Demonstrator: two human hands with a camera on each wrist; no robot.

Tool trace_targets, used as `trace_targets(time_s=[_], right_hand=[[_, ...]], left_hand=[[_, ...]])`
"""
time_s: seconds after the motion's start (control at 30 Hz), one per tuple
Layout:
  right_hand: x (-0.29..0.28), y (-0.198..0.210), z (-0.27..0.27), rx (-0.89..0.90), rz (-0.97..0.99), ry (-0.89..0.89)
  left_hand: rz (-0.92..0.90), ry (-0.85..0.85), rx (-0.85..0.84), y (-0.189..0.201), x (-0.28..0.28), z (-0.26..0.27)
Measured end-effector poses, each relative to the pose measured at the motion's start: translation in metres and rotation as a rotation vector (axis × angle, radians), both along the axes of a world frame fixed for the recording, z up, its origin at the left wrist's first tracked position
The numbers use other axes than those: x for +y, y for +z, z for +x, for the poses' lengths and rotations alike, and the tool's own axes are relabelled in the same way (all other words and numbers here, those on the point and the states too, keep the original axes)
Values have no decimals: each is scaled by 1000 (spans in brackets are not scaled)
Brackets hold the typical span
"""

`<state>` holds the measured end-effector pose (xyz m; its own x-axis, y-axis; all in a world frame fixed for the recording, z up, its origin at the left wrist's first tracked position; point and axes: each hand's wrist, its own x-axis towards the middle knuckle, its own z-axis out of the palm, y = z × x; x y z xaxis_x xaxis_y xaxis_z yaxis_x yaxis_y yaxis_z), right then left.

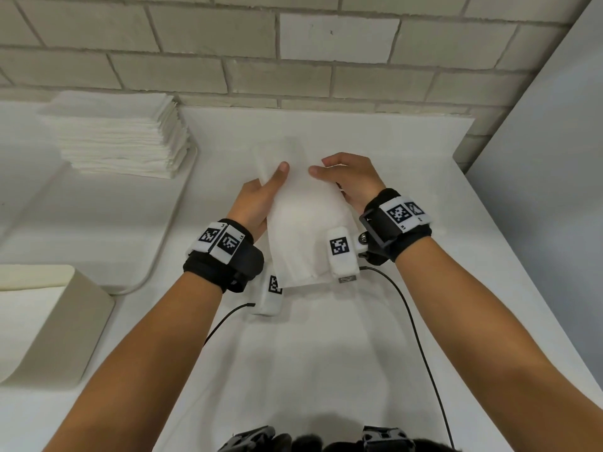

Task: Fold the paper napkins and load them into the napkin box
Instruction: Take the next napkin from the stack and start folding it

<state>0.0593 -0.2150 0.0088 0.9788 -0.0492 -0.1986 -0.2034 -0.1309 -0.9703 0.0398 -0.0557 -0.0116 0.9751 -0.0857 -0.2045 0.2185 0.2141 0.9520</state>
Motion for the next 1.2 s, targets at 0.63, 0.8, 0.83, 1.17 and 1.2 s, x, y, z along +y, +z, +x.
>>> trace_targets(time_s=[0.63, 0.8, 0.83, 1.17, 1.2], right_hand=[[14, -1, -6, 59, 114, -19], [5, -4, -8, 14, 103, -33], [2, -4, -8, 3, 106, -37], [3, -8, -8, -31, 146, 22], [10, -12, -7, -32, 114, 26]], left_hand=[[89, 161, -20, -6, 7, 6], [-7, 204, 17, -4, 13, 9], [-12, 211, 22, -4, 16, 9], [-72, 231, 34, -7, 16, 13], [-66, 207, 25, -7, 13, 13]])
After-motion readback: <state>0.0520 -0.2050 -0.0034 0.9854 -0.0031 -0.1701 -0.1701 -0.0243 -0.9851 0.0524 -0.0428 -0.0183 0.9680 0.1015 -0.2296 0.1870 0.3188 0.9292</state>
